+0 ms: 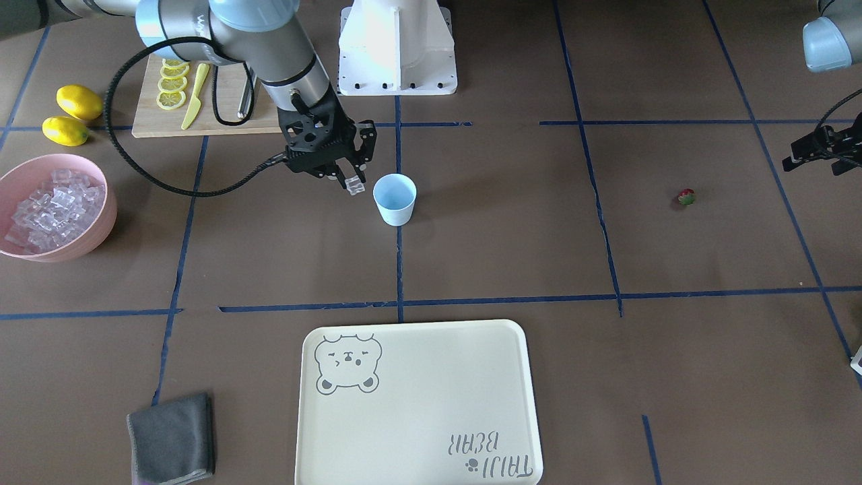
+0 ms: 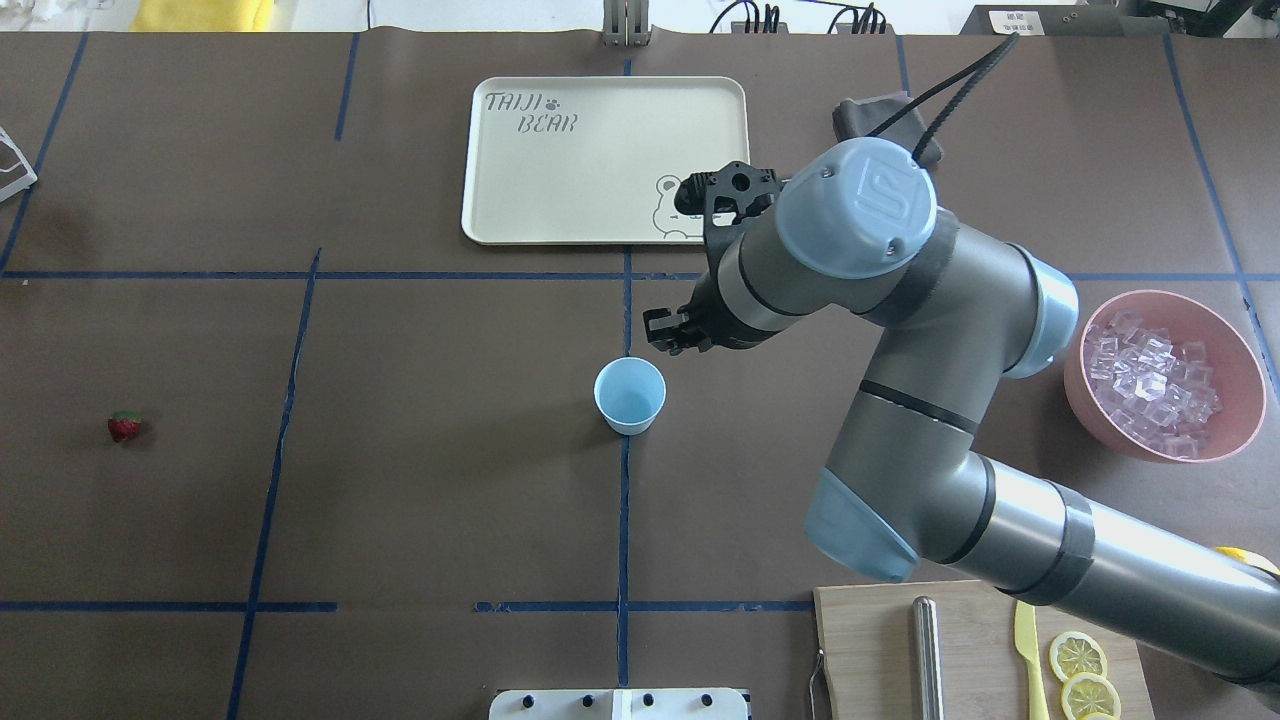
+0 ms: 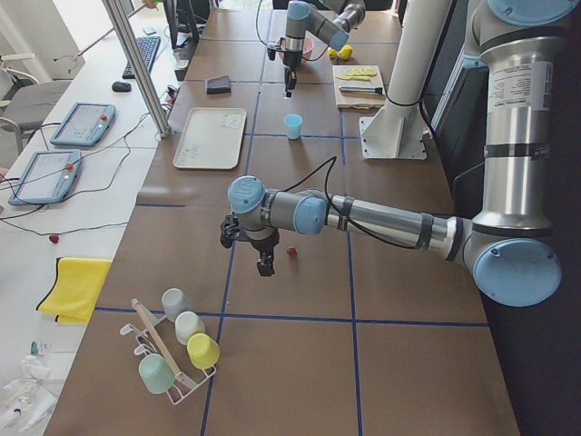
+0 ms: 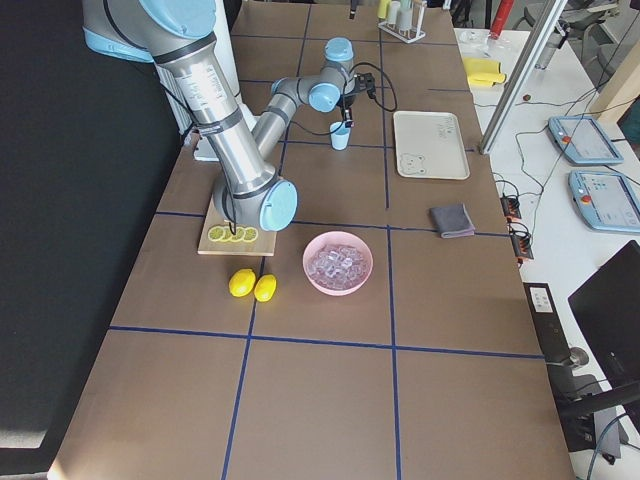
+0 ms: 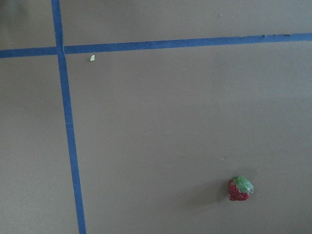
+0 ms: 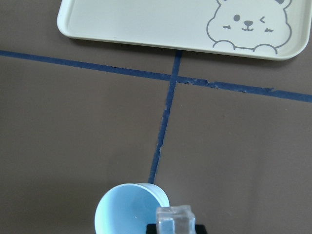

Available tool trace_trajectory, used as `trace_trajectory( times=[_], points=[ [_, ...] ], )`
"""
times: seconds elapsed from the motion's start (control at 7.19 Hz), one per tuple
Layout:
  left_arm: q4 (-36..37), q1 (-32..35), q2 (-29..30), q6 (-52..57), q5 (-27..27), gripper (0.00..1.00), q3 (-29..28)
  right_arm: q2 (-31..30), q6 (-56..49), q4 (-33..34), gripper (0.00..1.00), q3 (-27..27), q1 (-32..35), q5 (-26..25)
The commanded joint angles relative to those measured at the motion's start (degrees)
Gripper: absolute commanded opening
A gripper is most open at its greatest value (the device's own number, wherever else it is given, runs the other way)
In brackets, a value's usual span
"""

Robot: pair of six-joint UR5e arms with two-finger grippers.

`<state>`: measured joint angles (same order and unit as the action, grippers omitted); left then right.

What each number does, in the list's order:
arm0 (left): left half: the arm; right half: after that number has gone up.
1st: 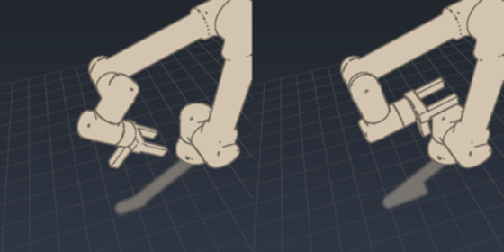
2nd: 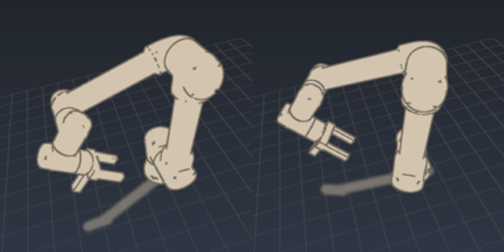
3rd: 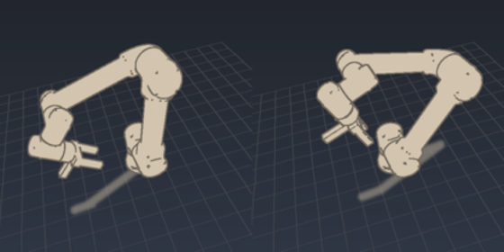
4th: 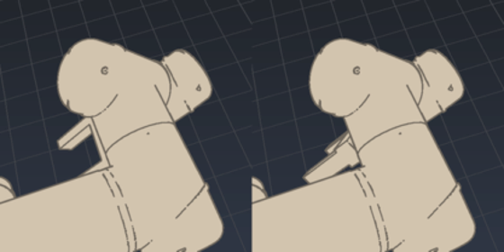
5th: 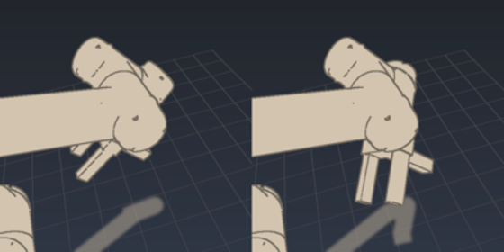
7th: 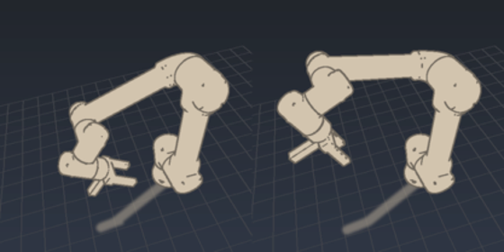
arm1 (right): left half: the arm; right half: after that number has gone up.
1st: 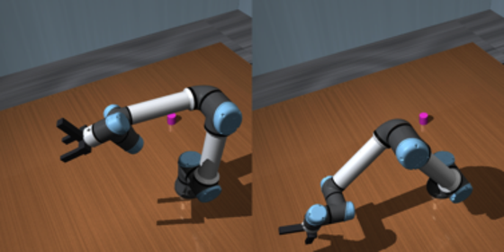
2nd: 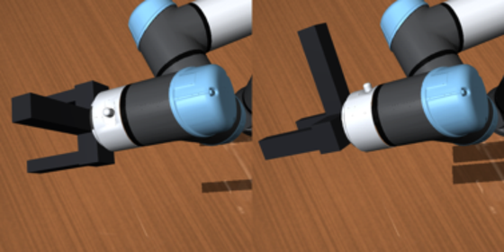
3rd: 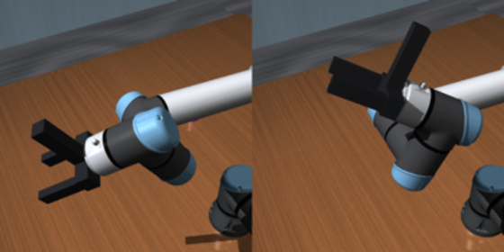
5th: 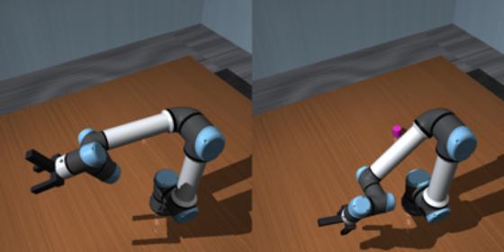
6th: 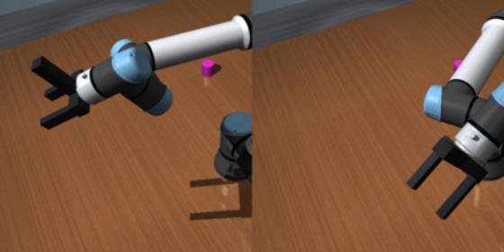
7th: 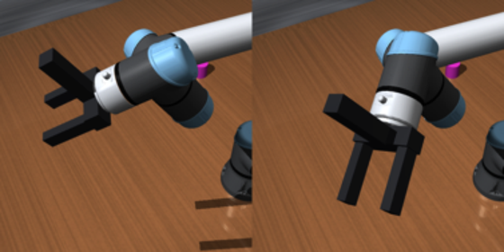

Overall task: Put ice and strawberries in cup
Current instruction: 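Carry the ice cube with the right gripper over the light-blue cup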

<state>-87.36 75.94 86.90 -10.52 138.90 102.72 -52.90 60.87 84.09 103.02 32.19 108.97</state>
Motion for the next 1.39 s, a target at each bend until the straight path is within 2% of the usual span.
trace_trajectory(
  times=[0.0,0.14,0.28,0.42,0.56,0.7,0.97,1.11,1.25],
  points=[
    [0.00,0.00,-0.24,-0.03,-0.03,1.00,0.20,2.19,2.49,-1.20,0.05,-3.87,-2.74,-3.49],
    [0.00,0.00,-0.24,-0.03,-0.03,1.00,0.20,2.36,2.67,-1.29,0.16,-5.01,-4.23,-4.20],
    [0.00,0.00,-0.24,-0.03,-0.03,1.00,0.20,2.54,2.76,-1.30,0.21,-5.02,-4.77,-4.47],
    [0.00,0.00,-0.33,-0.03,-0.03,1.00,0.20,2.71,2.76,-1.21,0.47,-5.37,-5.03,-4.47],
    [0.00,0.00,-0.33,-0.03,-0.03,1.00,0.20,3.06,2.76,-1.21,0.59,-5.46,-5.12,-4.56],
    [0.00,0.00,-0.33,-0.03,-0.03,1.00,0.20,3.15,2.76,-1.29,0.78,-5.46,-5.12,-4.56],
    [0.00,0.00,-0.33,-0.12,-0.03,1.00,0.28,2.54,2.59,-1.04,0.78,-3.02,-3.47,-3.95],
    [0.00,0.00,-0.33,-0.12,-0.03,1.00,0.20,0.71,2.24,-0.68,0.78,-1.09,-0.67,-2.38],
    [0.00,0.00,-0.42,-0.12,-0.03,1.00,0.20,-3.48,1.63,-0.68,0.78,1.19,2.93,1.64]
  ],
)
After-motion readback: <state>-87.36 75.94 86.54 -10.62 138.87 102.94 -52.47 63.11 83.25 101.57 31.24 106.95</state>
